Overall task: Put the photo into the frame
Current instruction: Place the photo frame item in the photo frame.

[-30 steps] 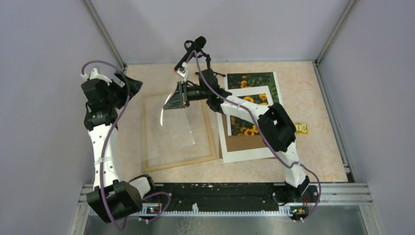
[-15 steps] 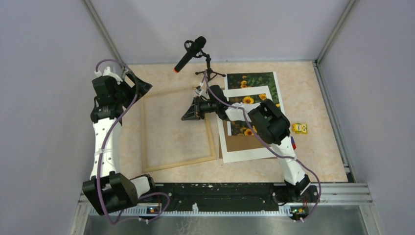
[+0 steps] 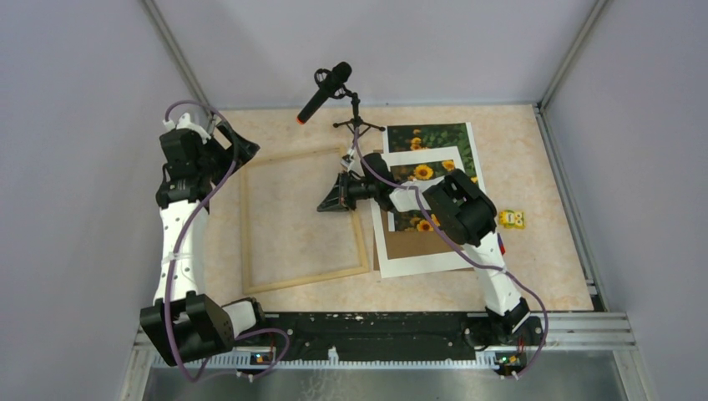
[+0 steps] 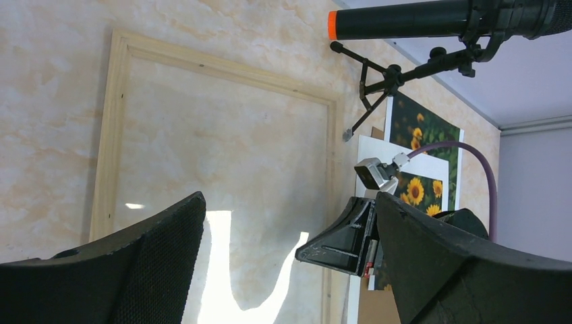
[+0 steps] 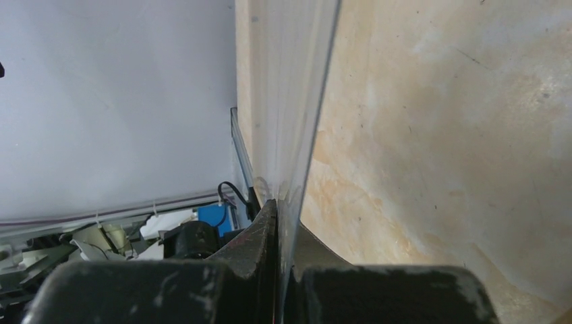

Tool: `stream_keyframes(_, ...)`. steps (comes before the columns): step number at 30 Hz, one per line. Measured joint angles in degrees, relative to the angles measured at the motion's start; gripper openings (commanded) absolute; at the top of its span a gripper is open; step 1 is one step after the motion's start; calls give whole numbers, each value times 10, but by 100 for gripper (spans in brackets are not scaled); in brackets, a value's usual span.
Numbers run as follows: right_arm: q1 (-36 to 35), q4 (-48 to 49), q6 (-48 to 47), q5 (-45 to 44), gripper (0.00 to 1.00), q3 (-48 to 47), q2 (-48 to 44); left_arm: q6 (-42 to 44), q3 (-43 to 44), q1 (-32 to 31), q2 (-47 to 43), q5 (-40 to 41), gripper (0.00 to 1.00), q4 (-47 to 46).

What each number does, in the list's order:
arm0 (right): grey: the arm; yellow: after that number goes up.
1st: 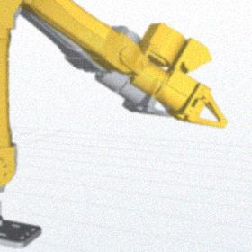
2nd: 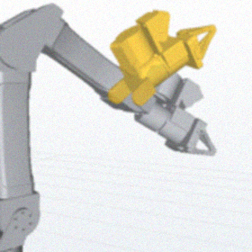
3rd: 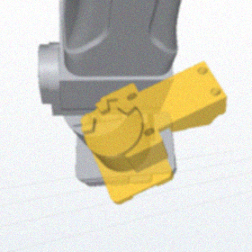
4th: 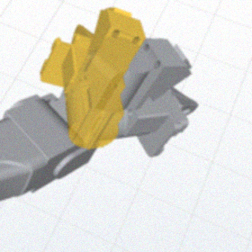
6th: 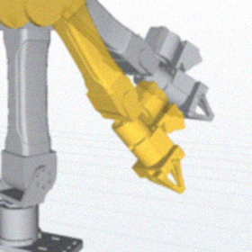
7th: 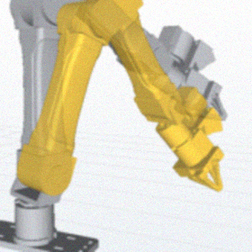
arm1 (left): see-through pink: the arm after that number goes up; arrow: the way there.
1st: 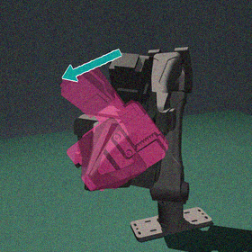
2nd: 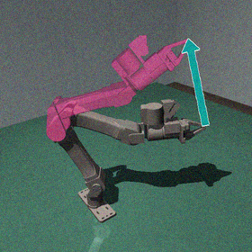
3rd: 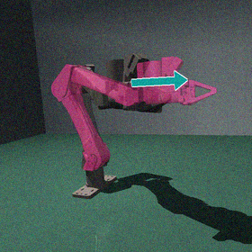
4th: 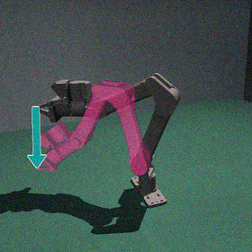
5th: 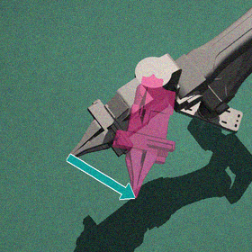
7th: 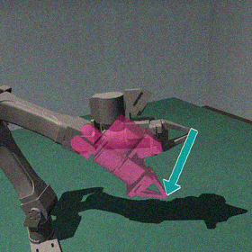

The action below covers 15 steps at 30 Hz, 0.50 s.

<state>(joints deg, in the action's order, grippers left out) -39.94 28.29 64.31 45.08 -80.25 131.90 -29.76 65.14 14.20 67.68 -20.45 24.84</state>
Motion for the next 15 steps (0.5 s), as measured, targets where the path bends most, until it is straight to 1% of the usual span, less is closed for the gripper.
stream_keyframes(10,0,12,5,1,0,1,0,4,0,-1,0,0,98,-4)
stream_keyframes(15,0,14,4,0,0,16,0,6,0,-2,0,2,98,-4)
